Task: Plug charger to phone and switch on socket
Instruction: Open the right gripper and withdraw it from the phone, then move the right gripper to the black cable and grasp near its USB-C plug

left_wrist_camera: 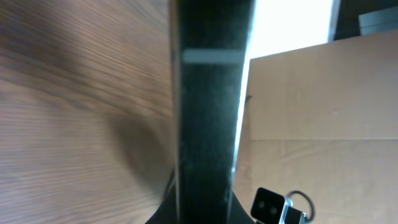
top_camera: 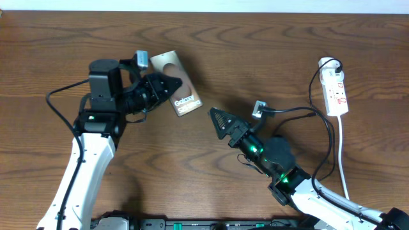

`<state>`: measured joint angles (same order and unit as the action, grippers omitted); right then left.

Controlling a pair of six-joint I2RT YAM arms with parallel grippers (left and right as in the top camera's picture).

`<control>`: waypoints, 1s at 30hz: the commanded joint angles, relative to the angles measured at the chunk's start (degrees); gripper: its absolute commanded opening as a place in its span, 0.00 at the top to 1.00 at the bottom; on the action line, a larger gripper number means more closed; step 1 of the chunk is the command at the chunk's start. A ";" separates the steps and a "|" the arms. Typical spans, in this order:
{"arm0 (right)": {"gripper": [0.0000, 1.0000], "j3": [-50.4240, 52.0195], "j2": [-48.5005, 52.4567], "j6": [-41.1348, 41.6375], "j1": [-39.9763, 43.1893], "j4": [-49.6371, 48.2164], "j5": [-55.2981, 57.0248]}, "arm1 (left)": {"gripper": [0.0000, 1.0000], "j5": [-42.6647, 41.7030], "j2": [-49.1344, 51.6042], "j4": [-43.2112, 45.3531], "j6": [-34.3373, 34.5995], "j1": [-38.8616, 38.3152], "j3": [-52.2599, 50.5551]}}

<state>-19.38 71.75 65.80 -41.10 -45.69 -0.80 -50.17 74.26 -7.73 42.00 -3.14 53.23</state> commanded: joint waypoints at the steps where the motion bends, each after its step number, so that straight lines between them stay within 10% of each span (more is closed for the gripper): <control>1: 0.01 -0.46 -0.04 -17.03 -0.24 3.74 11.76 | 0.92 -0.74 -0.11 -0.26 -7.48 1.57 0.44; 12: 0.01 -3.74 -2.01 -26.75 -0.07 12.68 24.94 | 0.93 -0.79 2.95 -2.01 -10.67 1.79 0.44; 22: 0.01 -23.80 -12.83 -25.99 -0.09 63.32 32.83 | 0.93 -6.62 4.61 -2.54 -10.69 1.79 0.44; 30: 0.01 -41.20 -17.25 -8.22 -0.09 105.39 30.97 | 0.93 -14.03 4.61 -2.54 -10.23 1.77 0.44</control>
<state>-55.88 55.16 48.56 -41.10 52.86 30.30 -57.63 79.53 -10.52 32.56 -1.61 53.12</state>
